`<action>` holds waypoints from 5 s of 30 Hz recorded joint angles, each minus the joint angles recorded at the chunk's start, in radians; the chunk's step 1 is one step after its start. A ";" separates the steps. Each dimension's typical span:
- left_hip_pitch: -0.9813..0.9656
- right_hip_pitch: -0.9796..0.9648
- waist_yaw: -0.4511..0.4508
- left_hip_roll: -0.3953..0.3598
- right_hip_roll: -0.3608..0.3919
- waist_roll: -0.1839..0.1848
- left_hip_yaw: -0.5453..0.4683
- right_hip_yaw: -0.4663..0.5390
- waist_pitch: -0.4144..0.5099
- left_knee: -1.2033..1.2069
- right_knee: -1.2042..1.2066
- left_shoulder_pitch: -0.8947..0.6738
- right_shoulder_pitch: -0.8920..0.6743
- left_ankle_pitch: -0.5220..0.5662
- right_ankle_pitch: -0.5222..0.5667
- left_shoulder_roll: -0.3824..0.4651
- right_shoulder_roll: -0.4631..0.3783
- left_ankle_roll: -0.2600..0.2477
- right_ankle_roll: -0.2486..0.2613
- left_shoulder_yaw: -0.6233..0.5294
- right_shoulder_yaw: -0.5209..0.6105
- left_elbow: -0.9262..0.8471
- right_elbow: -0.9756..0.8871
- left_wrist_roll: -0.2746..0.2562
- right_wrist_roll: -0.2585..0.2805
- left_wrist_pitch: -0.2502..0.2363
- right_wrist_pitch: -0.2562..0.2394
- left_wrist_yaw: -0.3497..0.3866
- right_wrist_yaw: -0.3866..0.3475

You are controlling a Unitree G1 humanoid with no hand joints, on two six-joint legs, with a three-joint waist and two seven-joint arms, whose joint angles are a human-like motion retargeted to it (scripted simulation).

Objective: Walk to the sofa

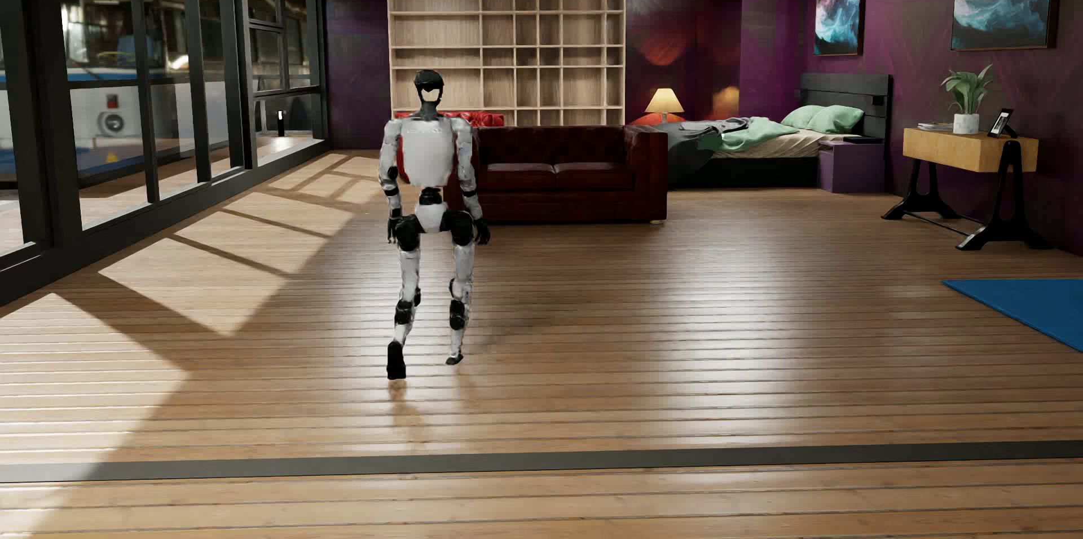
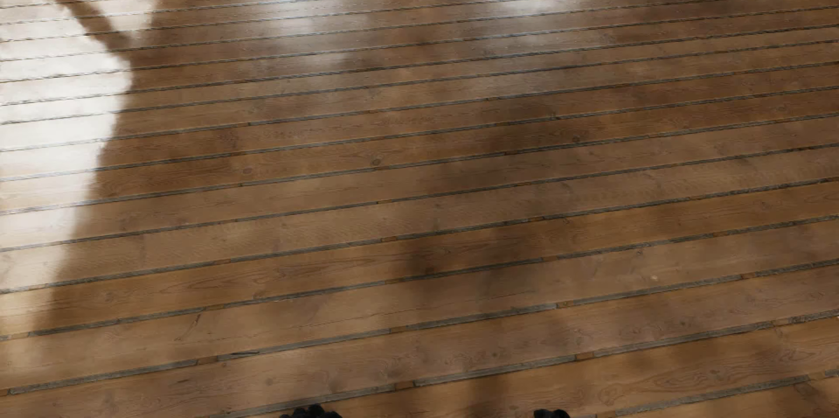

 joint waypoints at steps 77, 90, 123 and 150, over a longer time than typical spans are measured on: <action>0.327 -0.208 0.041 -0.334 -0.237 -0.163 0.014 0.135 -0.051 -0.857 -0.264 -0.171 0.105 -0.542 0.074 -0.169 -0.100 0.271 0.242 0.166 0.051 -0.037 -0.112 0.164 -0.025 -0.173 0.061 0.014 0.120; -0.126 0.094 0.007 -0.065 0.000 -0.002 -0.028 -0.012 -0.052 0.096 0.022 0.029 0.007 -0.130 -0.049 -0.010 0.011 0.026 -0.015 0.211 -0.028 0.009 0.024 0.152 -0.086 -0.106 0.010 -0.015 0.063; 0.370 -0.140 0.045 -0.318 -0.233 -0.144 -0.018 0.058 -0.060 -0.823 -0.202 -0.118 0.154 -0.511 0.160 -0.171 -0.062 0.279 0.158 0.199 -0.024 -0.061 -0.126 0.152 -0.015 -0.213 0.041 0.117 0.087; 0.002 0.395 0.115 -0.090 0.042 -0.028 -0.081 0.203 -0.088 -0.876 -0.105 0.108 -0.029 -0.213 0.065 -0.095 0.011 0.211 0.130 0.264 0.054 0.011 -0.024 0.177 -0.031 -0.080 0.000 -0.130 0.049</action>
